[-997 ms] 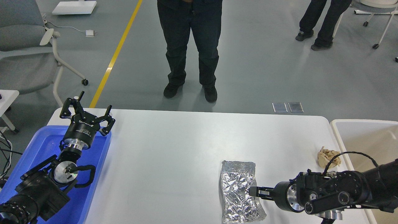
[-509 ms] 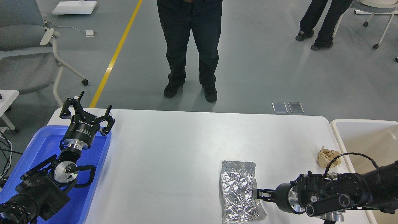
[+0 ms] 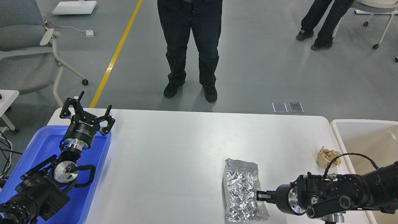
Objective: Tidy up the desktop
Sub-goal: 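Close the right gripper on the edge of the silver foil bag, then lift the foil bag with the right gripper and carry it into the white bin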
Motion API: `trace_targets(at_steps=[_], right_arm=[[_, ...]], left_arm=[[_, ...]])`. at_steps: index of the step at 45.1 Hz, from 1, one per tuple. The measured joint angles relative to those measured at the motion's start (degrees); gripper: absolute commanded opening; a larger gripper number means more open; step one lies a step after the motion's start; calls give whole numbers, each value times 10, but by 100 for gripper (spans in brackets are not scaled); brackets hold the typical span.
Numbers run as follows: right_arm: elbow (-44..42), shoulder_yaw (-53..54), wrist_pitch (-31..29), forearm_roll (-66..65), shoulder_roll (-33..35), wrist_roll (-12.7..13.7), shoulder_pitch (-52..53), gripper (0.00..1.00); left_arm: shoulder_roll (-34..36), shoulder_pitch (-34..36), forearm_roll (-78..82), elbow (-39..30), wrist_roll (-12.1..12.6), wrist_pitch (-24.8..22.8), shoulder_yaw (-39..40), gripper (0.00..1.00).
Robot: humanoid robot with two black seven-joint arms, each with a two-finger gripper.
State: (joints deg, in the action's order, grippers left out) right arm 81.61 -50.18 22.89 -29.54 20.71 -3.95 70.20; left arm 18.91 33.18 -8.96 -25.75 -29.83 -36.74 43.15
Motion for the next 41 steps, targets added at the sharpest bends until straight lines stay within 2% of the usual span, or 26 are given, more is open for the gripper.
trace_targets(at_steps=[21, 41], right_arm=[[42, -1, 6, -2, 22, 2, 29, 0], [146, -63, 4, -1, 90, 5, 173, 0]], left_arm=[[0, 0, 0, 0, 0, 0, 0, 100], [0, -1, 0, 0, 0, 0, 1, 100]])
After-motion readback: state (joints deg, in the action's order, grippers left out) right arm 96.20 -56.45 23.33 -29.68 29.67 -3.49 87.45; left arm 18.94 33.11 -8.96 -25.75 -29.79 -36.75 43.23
